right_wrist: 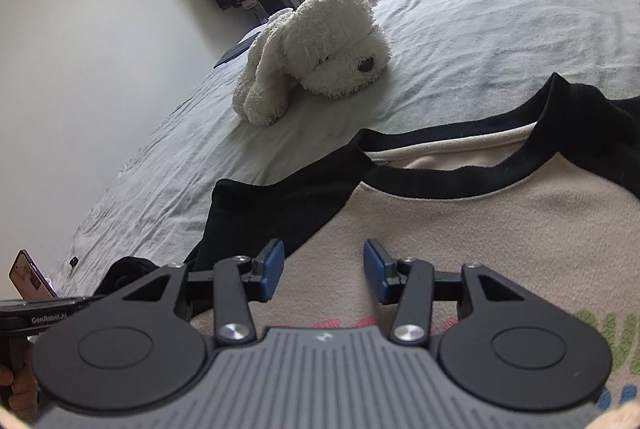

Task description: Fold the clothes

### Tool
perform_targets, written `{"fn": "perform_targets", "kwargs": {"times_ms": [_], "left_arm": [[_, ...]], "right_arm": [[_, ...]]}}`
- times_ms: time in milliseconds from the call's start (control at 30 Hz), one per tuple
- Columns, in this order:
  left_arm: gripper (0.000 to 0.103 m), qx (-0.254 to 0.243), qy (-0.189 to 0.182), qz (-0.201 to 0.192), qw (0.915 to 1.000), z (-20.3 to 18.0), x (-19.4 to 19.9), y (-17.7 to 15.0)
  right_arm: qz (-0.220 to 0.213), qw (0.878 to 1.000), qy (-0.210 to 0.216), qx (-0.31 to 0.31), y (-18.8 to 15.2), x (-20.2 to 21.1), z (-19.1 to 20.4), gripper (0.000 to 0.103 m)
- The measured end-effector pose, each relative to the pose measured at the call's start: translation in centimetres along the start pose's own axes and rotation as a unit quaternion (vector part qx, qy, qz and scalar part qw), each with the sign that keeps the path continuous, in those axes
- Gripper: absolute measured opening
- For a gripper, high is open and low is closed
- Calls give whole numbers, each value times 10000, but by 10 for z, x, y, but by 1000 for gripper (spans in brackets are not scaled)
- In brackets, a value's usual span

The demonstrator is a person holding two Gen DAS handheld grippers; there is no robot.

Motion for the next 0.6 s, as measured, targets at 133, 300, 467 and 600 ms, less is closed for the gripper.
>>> {"fn": "perform_targets", "kwargs": {"times_ms": [133,300,467,600], "left_arm": [[7,-518,746,-570,9942,6,18,25],[7,-817,1464,-1103,9797,16,40,48],[8,-762,1608,-1246,9761,23,45,51],[9,-717,1721,-1358,9730,29,48,53]], "right_arm": [[-6,10000,73,-50,1,2,1,49],[40,9992,348,-197,1,5,5,49],[146,9953,948,-159,-6,8,28,46],[414,9874,1519,-145,-15,6,49,36]]}}
Point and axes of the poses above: each gripper's, at about its wrist camera, not at the fingertips, and x roughly against the way its jaws point, z to its left, y to its top, the point moved 8 cm from there along -x, roughly the way its jaws point, and after that the axes turned 15 degrees about -y, right-handed, at the moved point
